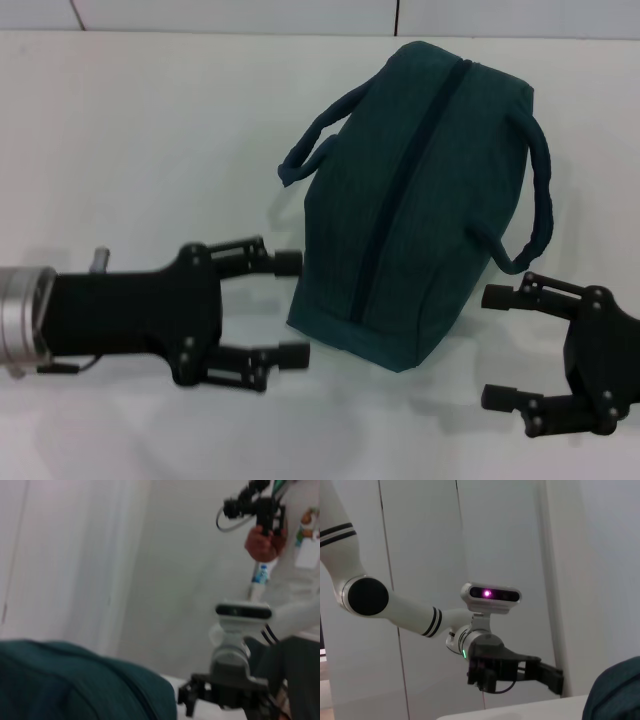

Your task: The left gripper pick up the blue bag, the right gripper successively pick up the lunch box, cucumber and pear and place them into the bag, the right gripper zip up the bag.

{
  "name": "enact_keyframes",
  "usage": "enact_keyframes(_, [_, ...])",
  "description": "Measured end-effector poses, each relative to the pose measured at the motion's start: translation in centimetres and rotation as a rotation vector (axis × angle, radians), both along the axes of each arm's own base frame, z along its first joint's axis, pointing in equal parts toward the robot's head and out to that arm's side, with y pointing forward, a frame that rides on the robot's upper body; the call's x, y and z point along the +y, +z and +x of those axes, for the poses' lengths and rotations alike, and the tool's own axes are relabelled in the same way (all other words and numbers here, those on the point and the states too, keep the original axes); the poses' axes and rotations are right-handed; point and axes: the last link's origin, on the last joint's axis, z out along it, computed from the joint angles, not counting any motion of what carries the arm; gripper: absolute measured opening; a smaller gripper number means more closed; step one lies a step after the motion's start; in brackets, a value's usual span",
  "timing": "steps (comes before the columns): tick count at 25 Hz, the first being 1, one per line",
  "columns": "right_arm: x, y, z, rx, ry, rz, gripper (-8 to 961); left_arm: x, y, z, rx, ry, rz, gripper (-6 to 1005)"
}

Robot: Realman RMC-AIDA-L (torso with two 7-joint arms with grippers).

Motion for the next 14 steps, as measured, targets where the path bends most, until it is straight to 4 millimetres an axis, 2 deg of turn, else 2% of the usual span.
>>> enact_keyframes(5, [0.0, -0.5, 0.0, -0.017, 0.0, -0.008, 883, -0.5, -0.5, -0.3, 0.004, 0.004, -0.032, 890])
enact_keyframes(14, [0.0, -0.8, 0.1, -0.03, -0.004, -0.007, 883, -1.5, 0.0, -0.5, -0.022, 0.0, -0.043, 890])
